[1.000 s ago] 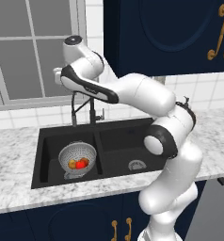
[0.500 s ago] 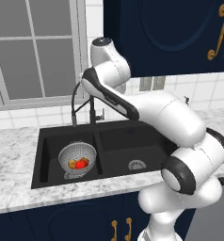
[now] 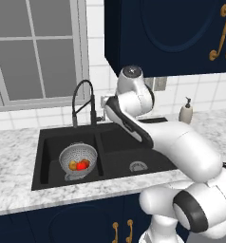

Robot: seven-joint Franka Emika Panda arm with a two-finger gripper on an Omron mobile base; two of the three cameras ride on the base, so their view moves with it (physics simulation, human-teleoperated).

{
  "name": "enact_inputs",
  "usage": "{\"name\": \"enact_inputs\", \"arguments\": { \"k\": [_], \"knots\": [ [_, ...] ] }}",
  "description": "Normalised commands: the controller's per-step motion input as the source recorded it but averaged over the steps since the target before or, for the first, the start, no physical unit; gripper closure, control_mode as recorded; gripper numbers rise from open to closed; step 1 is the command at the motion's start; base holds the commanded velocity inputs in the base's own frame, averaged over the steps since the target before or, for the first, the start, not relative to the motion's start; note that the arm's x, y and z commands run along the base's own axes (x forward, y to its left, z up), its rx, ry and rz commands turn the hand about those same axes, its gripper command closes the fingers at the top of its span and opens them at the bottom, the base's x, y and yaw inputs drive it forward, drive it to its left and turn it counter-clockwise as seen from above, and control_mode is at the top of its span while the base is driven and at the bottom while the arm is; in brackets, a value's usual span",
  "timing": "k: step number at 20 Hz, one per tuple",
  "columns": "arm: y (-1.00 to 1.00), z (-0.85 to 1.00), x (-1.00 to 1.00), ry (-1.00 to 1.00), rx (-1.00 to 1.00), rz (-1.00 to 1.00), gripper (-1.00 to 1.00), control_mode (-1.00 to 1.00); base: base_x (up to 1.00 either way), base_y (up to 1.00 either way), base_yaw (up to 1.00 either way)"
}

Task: Put the colander in the sink, put the apple, peach, apple in the colander, and turn on the sink faucet and pour water over the colander.

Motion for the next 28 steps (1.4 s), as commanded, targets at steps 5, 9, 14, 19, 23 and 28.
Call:
{"name": "enact_inputs", "arguments": {
  "k": [5, 9, 14, 19, 23, 28],
  "knots": [
    [-0.21, -0.55, 0.50, -0.34, 0.00, 0.25, -1.00, -1.00, 0.00, 0.00, 0.00],
    [-0.37, -0.47, 0.55, -0.27, 0.00, 0.24, -1.00, -1.00, 0.00, 0.00, 0.00],
    [-0.17, -0.30, 0.63, -0.12, 0.00, 0.17, -1.00, -1.00, 0.00, 0.00, 0.00],
    [0.00, -0.12, 0.41, -0.12, 0.00, 0.01, -1.00, -1.00, 0.00, 0.00, 0.00],
    [0.00, -0.03, 0.67, -0.10, 0.00, -0.02, -1.00, -1.00, 0.00, 0.00, 0.00],
    [0.00, -0.21, 0.51, -0.05, 0.08, -0.05, -1.00, -1.00, 0.00, 0.00, 0.00]
  ]
}}
